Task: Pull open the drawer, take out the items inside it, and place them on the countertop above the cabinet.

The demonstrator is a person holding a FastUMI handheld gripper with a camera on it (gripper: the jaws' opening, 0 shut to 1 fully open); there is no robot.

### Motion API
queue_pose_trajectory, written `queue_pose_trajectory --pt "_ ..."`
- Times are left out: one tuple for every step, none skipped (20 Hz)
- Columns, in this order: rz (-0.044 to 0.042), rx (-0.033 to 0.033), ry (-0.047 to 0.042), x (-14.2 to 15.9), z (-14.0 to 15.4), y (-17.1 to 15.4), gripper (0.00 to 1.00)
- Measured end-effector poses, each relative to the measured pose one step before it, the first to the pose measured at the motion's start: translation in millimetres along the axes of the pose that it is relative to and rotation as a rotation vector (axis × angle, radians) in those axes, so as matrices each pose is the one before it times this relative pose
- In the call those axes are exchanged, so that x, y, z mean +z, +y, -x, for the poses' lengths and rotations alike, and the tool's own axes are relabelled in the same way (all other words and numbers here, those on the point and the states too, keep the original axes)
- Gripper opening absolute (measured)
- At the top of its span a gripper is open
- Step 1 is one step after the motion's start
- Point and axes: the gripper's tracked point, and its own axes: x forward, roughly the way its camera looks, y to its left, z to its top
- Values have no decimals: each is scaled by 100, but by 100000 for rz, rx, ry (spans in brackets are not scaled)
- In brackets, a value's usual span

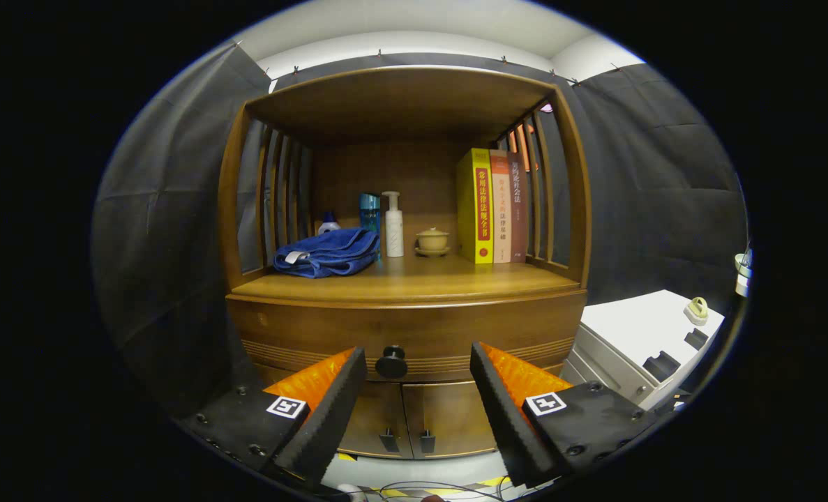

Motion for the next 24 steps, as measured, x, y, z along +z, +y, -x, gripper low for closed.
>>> queue_pose_trajectory --pt "-1030 1165 1148 -478 -614 515 99" --pt "-1137 715 943 -373 -647 419 99" --pt "-399 360 612 -163 -750 347 99" --pt "282 -216 378 -162 -630 146 99" --pt "567 -288 66 -75 -568 14 99" --pt "348 -38 489 -135 -638 15 99" --pt "160 -1 732 -192 -684 228 99" --pt "204 54 777 -374 -687 162 99" --pt "-450 427 935 -395 -706 265 99" --pt "-415 79 1272 -468 -635 117 99" --pt "-416 135 938 -469 -428 86 99" --pt "-241 -591 1089 -516 -641 4 99" --pt "-342 11 690 -337 -619 -2 99" --pt "-320 -252 741 -310 -539 -18 99" --pt "46 -365 1025 -381 -421 -23 99" --pt "198 -350 550 -329 -584 -82 99" --pt "14 -3 336 32 -416 42 99" --pt "432 -638 414 -177 -413 -70 99" --pt "401 -511 486 -207 -217 -143 99" --pt "-46 -403 381 -177 -267 -20 98" --pt "-360 -315 333 -114 -17 -53 97" --pt "-524 -102 523 -143 -292 64 92" --pt "-296 -468 260 -252 -29 109 88" --pt "-362 -46 -951 116 -45 28 83"
